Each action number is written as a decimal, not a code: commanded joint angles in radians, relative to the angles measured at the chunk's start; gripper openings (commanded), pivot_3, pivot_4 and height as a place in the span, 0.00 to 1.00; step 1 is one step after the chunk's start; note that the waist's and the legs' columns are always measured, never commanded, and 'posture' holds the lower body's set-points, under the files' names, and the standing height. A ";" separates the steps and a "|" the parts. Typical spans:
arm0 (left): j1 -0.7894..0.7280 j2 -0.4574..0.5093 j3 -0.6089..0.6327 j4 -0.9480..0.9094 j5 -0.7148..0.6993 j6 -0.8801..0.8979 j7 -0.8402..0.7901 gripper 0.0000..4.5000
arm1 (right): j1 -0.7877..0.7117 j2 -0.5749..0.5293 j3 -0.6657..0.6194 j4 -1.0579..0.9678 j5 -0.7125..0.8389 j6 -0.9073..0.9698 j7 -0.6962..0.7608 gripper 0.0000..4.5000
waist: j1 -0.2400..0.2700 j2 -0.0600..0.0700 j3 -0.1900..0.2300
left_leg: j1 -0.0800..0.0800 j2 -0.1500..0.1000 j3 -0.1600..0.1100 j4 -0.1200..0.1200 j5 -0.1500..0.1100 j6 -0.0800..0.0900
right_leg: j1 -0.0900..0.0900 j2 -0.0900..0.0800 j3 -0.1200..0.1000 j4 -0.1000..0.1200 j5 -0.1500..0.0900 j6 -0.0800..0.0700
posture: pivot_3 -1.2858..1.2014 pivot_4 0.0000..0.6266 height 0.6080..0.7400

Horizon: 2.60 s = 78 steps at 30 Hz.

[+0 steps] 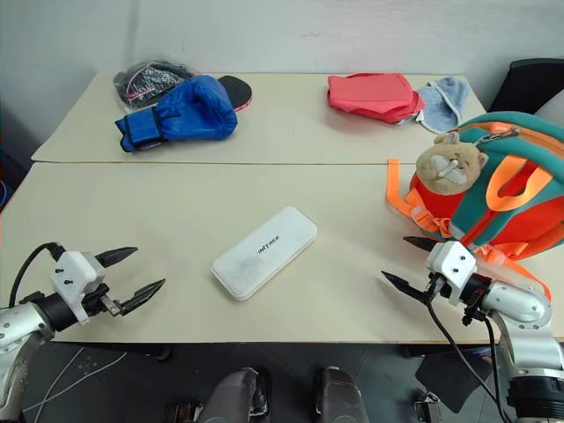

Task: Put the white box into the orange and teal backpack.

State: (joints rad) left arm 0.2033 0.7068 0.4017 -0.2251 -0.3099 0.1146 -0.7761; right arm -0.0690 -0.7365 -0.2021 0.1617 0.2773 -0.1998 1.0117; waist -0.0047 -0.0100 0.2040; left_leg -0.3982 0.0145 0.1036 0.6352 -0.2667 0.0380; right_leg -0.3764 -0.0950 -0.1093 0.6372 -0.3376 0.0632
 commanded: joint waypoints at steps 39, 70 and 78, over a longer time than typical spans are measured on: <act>0.082 -0.292 -0.303 -0.416 0.060 0.393 0.378 0.01 | -0.396 0.401 0.298 0.033 -0.224 0.203 -0.349 0.00 | -0.024 -0.002 -0.001 | 0.001 -0.001 0.000 -0.001 0.005 -0.007 | -0.001 0.000 0.000 0.005 -0.001 -0.002 | 0.52 0.24 1.00; -0.172 -0.114 -0.326 -0.189 0.040 0.358 0.151 0.01 | -0.222 0.134 0.327 -0.272 -0.009 0.416 0.138 0.00 | -0.015 -0.001 -0.001 | 0.002 -0.001 -0.001 -0.002 0.003 -0.004 | -0.001 -0.001 0.000 0.005 -0.001 -0.002 | 0.52 0.24 1.00; -0.200 -0.103 -0.360 -0.175 0.047 0.380 0.128 0.01 | -0.145 0.075 0.269 -0.312 -0.027 0.415 0.073 0.00 | -0.015 -0.002 -0.001 | 0.002 -0.001 -0.001 -0.002 0.005 -0.007 | -0.001 -0.001 0.000 0.004 -0.001 -0.002 | 0.52 0.24 1.00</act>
State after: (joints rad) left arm 0.0041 0.5922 0.0378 -0.3787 -0.2571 0.4971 -0.6382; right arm -0.2171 -0.6541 0.0946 -0.1150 0.2439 0.2348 1.0957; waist -0.0198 -0.0115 0.2030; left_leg -0.3964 0.0140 0.1028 0.6332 -0.2621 0.0307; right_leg -0.3770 -0.0957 -0.1092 0.6412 -0.3388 0.0608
